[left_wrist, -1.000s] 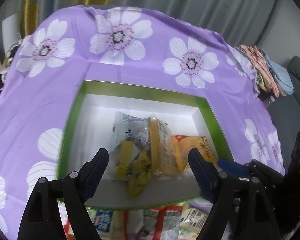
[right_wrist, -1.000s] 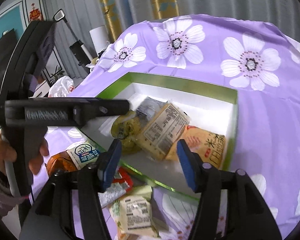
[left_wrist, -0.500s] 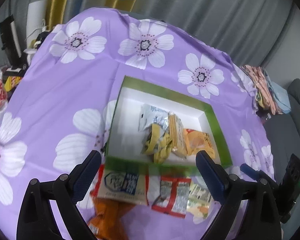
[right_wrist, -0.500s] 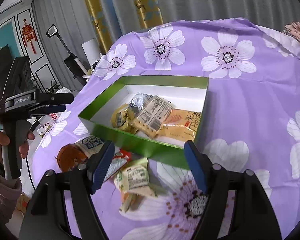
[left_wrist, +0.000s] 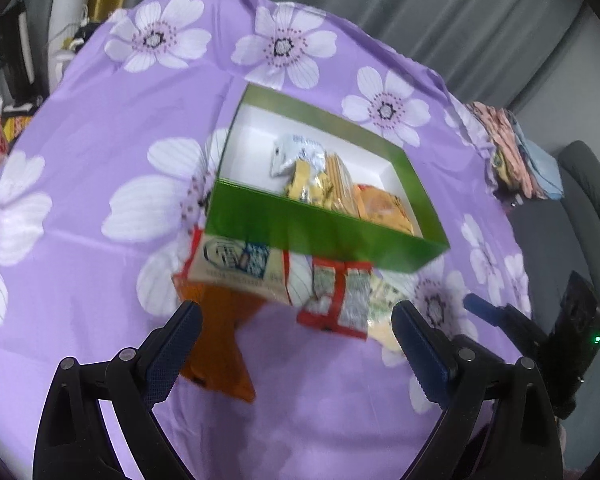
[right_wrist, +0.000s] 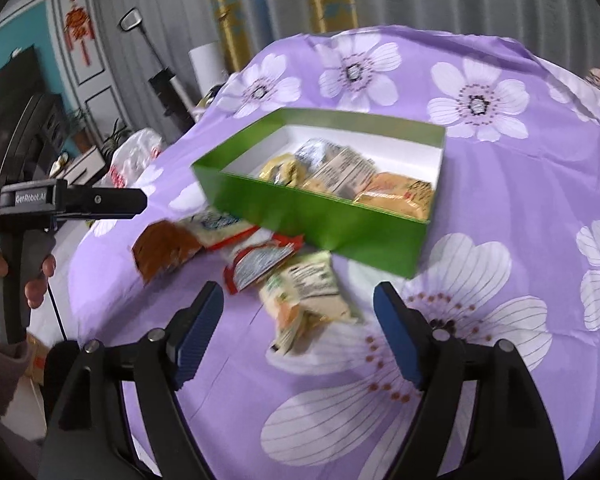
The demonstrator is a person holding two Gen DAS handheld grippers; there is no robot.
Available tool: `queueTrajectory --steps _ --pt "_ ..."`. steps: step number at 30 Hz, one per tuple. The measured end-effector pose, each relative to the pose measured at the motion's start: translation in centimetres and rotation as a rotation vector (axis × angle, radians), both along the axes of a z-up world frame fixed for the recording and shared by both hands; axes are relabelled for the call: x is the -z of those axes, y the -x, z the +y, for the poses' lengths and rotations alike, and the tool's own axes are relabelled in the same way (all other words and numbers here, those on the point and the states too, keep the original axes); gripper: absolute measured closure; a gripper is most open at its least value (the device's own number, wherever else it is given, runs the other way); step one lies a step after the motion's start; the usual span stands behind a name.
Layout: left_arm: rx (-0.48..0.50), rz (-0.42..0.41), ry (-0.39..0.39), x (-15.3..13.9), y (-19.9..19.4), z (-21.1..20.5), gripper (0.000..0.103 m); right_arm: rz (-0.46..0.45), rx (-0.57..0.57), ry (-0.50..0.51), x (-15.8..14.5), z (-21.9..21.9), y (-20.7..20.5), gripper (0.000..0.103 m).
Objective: Organize snacks
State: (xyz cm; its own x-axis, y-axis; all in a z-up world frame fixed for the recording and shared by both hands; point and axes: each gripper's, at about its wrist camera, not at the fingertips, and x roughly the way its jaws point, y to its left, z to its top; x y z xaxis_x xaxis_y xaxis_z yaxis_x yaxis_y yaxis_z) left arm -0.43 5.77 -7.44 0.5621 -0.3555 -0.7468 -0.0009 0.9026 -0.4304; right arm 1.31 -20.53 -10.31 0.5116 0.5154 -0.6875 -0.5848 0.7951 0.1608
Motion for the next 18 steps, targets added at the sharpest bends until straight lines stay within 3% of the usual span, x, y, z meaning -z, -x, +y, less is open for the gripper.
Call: queueTrajectory --steps 5,18 --pt "0.066 0.003 0.073 0.7 1.1 -1.0 0.008 -0.004 -0.045 0.017 0.3 1.4 0.8 0.025" --pt "0.188 0.062 0.116 3.0 0.6 -5.2 0.008 0.011 -0.126 0.025 1.2 4.2 1.4 0.027"
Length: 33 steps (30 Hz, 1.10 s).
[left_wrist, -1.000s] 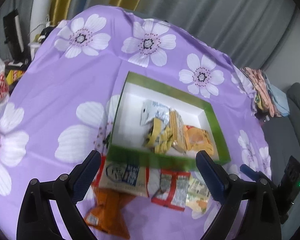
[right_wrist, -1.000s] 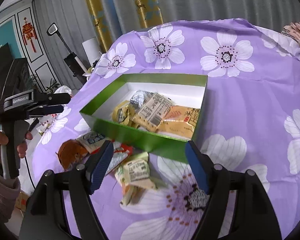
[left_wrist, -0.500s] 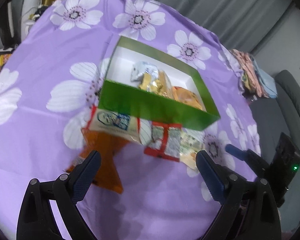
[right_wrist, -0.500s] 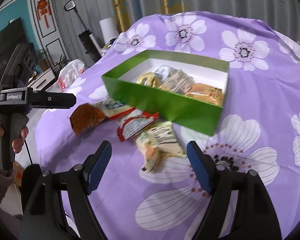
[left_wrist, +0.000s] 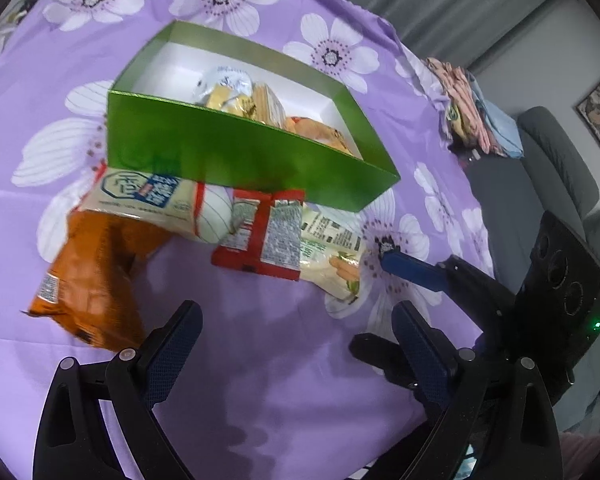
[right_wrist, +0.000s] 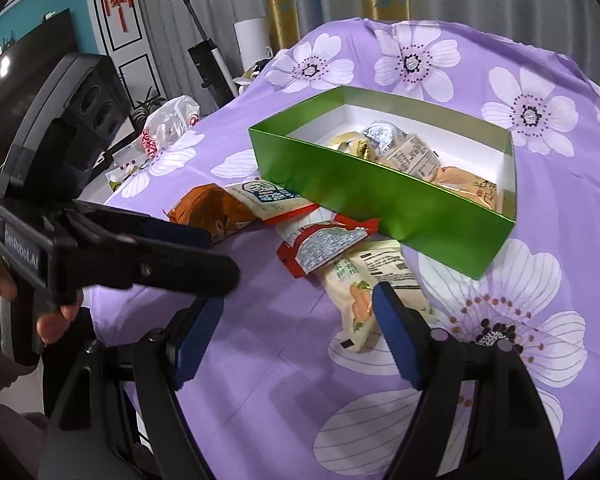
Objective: Organize snacks
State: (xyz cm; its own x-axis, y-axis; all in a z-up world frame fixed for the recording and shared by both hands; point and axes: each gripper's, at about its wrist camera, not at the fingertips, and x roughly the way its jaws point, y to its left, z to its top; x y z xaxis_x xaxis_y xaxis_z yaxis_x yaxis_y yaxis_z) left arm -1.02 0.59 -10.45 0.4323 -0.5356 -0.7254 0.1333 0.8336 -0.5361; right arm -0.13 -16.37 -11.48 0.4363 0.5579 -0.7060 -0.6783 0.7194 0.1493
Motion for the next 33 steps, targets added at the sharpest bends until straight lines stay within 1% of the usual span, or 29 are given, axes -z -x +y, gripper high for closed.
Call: queueTrajectory --steps 4,7,10,12,14,15,18,20,22,24,26,28,30,33 --pt "-0.006 0.002 -0.009 0.2 -0.3 -0.2 0.008 0.014 0.006 -0.013 0.1 -0.2 -0.3 0.027" --pt "-0.026 -0.004 -0.014 0.3 -0.5 0.2 0.008 0.011 0.023 -0.005 0.1 -0.8 -0.6 0.027" --pt "-0.05 -0.009 -0.033 0.5 -0.6 0.7 0.008 0.016 0.063 -0.008 0.1 -1.9 -1.4 0.028" --pt "-0.059 -0.002 -0.024 0.8 -0.7 1.1 0.008 0.028 0.09 -0.029 -0.1 -2.7 -1.8 0.028" --pt "-0.063 0.005 -0.01 1.1 -0.9 1.3 0.008 0.069 0.111 -0.08 -0.1 -3.3 -2.6 0.028" --pt "-0.064 0.004 -0.008 1.2 -1.1 1.2 0.008 0.104 0.114 -0.123 -0.1 -3.5 -3.0 0.028" --pt "-0.059 0.007 -0.001 1.6 -1.6 0.7 0.008 0.174 0.111 -0.213 0.1 -2.9 -4.2 0.032" --pt "-0.06 0.001 0.013 1.7 -2.0 0.4 0.008 0.219 0.122 -0.256 0.4 -2.4 -5.2 0.037" --pt "-0.082 -0.007 0.007 1.8 -2.4 0.3 0.009 0.278 0.139 -0.297 0.9 -2.1 -6.5 0.041" --pt "-0.099 -0.014 0.021 1.9 -2.8 0.7 0.009 0.292 0.158 -0.284 1.1 -1.7 -7.5 0.043" --pt "-0.103 -0.012 0.027 2.0 -3.4 0.9 0.009 0.318 0.167 -0.255 1.4 -1.2 -8.2 0.05" --pt "-0.105 0.001 0.013 2.1 -3.8 0.8 0.009 0.35 0.163 -0.247 1.7 -0.7 -8.7 0.053" --pt "-0.111 0.008 -0.001 2.1 -4.1 0.6 0.009 0.346 0.167 -0.234 1.6 -0.5 -8.8 0.054" --pt "-0.101 -0.009 -0.035 2.0 -4.2 0.2 0.009 0.352 0.186 -0.232 1.7 -1.0 -9.0 0.058"
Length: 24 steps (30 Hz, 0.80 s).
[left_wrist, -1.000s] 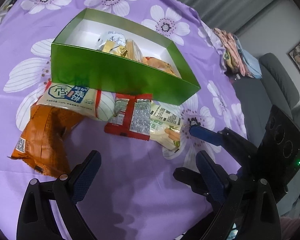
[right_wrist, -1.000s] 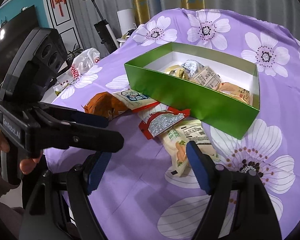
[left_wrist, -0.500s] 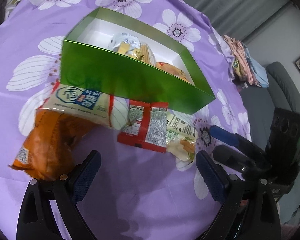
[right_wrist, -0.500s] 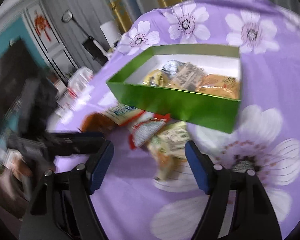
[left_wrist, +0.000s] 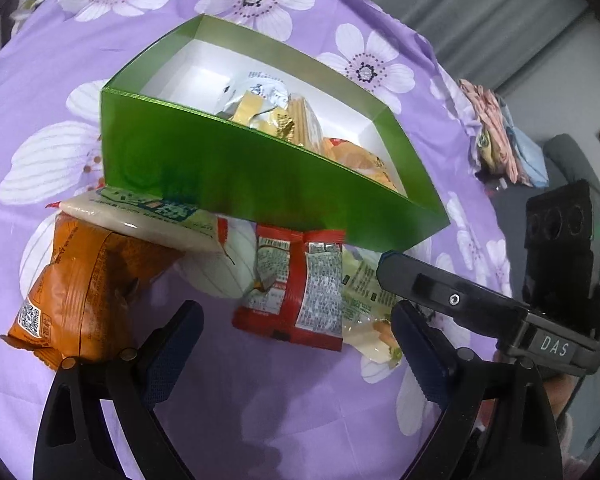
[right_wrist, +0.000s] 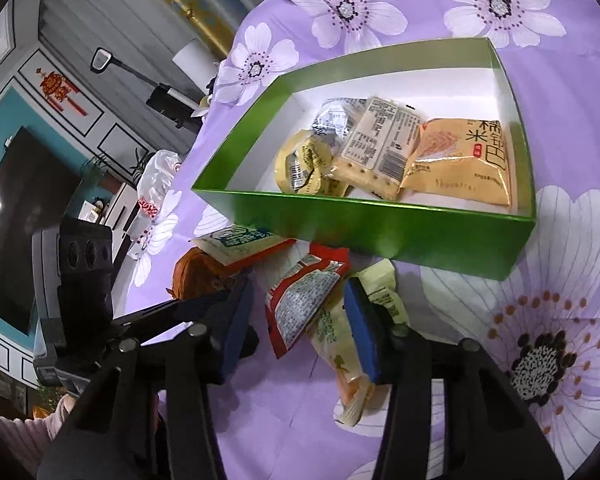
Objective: Organize snacks
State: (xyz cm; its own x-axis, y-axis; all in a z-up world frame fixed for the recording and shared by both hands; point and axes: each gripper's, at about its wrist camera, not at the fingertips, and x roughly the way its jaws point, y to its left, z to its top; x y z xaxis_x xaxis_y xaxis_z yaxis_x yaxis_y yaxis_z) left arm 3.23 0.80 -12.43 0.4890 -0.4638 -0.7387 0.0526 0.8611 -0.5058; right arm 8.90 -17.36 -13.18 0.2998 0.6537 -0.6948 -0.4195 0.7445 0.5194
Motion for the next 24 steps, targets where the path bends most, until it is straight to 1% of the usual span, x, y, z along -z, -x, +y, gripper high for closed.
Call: queueTrajectory --steps 2,3,4,6,8,10,11,12,14,15,16,17,19,21,22,24 --pt "0.022 0.011 -0.048 0.1 -0.3 -0.6 0.009 -0.003 0.013 0.008 0.0 -0.7 0.1 0.058" --pt "0.027 0.019 -0.056 0.2 -0.5 -0.8 0.013 -0.003 0.009 0.006 0.1 -0.9 0.2 0.058" --pt "0.034 0.028 -0.04 0.4 -0.6 -0.8 0.018 0.011 0.006 -0.006 0.2 -1.0 0.1 0.058" --pt "0.046 0.049 0.023 0.6 -1.0 -0.9 0.024 0.047 0.006 -0.027 0.6 -1.3 -0.6 0.058" --pt "0.037 0.051 0.055 0.7 -1.2 -0.8 0.025 0.086 -0.004 -0.037 1.2 -1.1 -1.6 0.058" --pt "0.031 0.068 0.122 1.0 -1.2 -0.4 0.029 0.132 -0.007 -0.043 1.9 -0.8 -2.4 0.058" --pt "0.031 0.08 0.155 1.2 -1.2 -0.2 0.029 0.145 -0.017 -0.046 2.1 -0.5 -2.7 0.058" --pt "0.027 0.095 0.184 1.6 -1.3 0.0 0.029 0.147 -0.023 -0.039 2.2 -0.2 -2.9 0.058" --pt "0.01 0.117 0.209 2.0 -1.4 0.5 0.031 0.146 -0.036 -0.015 2.4 0.5 -3.1 0.059" --pt "0.005 0.136 0.235 2.5 -1.5 0.7 0.04 0.151 -0.039 -0.004 2.7 0.8 -3.3 0.06" --pt "0.004 0.152 0.26 2.9 -1.6 0.8 0.045 0.159 -0.041 0.002 2.9 0.9 -3.4 0.065" --pt "0.002 0.157 0.276 3.2 -1.5 0.9 0.047 0.165 -0.046 0.007 3.2 1.1 -3.4 0.07" --pt "0.002 0.158 0.273 3.2 -1.5 0.9 0.054 0.16 -0.055 0.022 3.4 1.2 -3.3 0.077" --pt "0.002 0.162 0.284 3.2 -1.5 0.9 0.058 0.165 -0.049 0.007 3.5 0.9 -3.4 0.079" --pt "0.005 0.176 0.311 3.5 -1.6 1.0 0.062 0.168 -0.042 0.001 3.7 0.8 -3.5 0.081" --pt "0.021 0.189 0.346 3.9 -1.8 0.8 0.065 0.188 -0.033 -0.029 4.1 0.3 -3.6 0.083"
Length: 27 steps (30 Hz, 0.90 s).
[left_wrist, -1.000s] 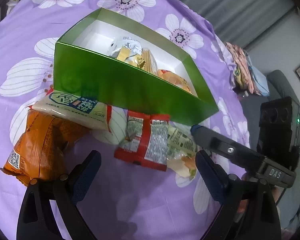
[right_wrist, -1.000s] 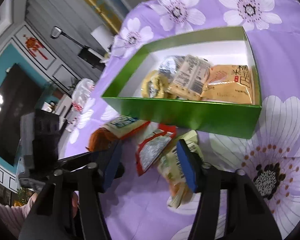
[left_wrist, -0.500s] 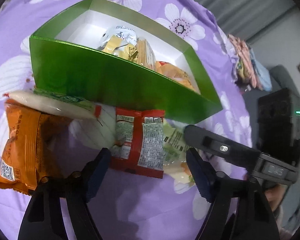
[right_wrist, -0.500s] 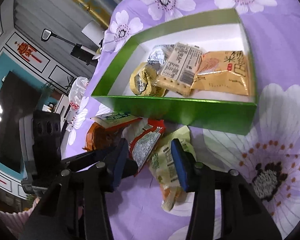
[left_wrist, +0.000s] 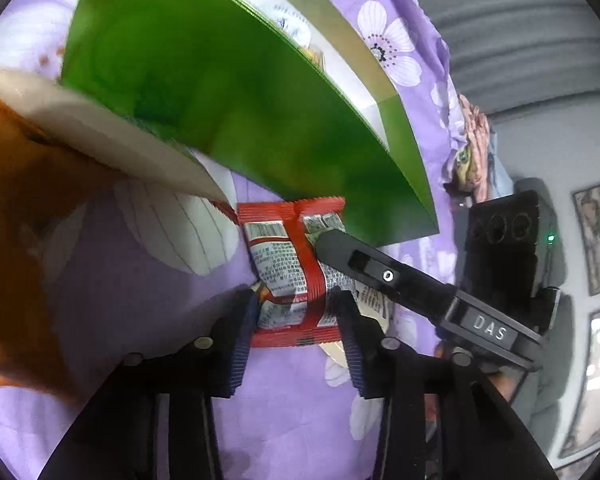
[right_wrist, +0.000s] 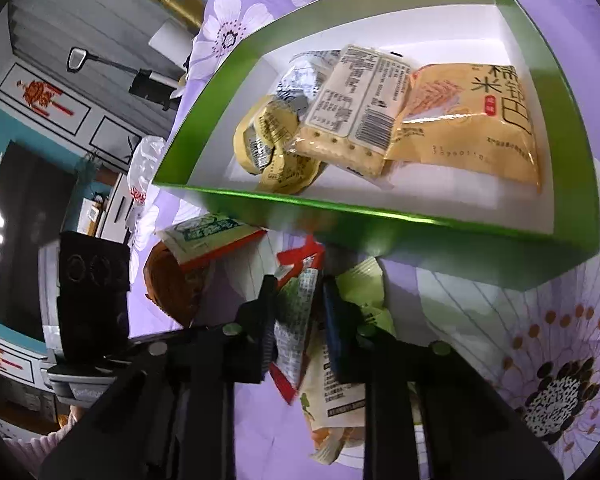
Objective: Organize snacks
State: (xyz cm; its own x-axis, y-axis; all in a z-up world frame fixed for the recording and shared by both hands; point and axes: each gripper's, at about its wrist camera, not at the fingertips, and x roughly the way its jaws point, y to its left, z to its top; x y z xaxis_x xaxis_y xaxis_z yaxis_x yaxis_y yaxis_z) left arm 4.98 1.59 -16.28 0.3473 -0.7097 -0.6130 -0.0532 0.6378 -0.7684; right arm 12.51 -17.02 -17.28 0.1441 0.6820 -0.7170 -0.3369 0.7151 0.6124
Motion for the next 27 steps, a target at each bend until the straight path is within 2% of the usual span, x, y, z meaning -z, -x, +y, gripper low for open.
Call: queueTrajectory --steps 3,8,19,27 --pt "0.023 -0.02 -0.027 -0.4 0.1 -0.7 0.067 0.01 0.011 -0.026 0.2 -0.5 0.3 0.086" --pt "0.036 -0.031 -0.021 -1.0 0.7 -1.1 0.068 -0.007 0.014 -0.048 -0.7 -1.1 1.2 0.088" --pt "0.055 -0.137 -0.064 -5.8 2.9 -1.1 0.068 -0.129 0.014 -0.12 -5.4 -1.1 4.1 0.089" --pt "0.072 -0.212 -0.093 -9.2 0.4 -1.0 0.068 -0.218 0.035 -0.141 -8.6 -1.2 2.0 0.089"
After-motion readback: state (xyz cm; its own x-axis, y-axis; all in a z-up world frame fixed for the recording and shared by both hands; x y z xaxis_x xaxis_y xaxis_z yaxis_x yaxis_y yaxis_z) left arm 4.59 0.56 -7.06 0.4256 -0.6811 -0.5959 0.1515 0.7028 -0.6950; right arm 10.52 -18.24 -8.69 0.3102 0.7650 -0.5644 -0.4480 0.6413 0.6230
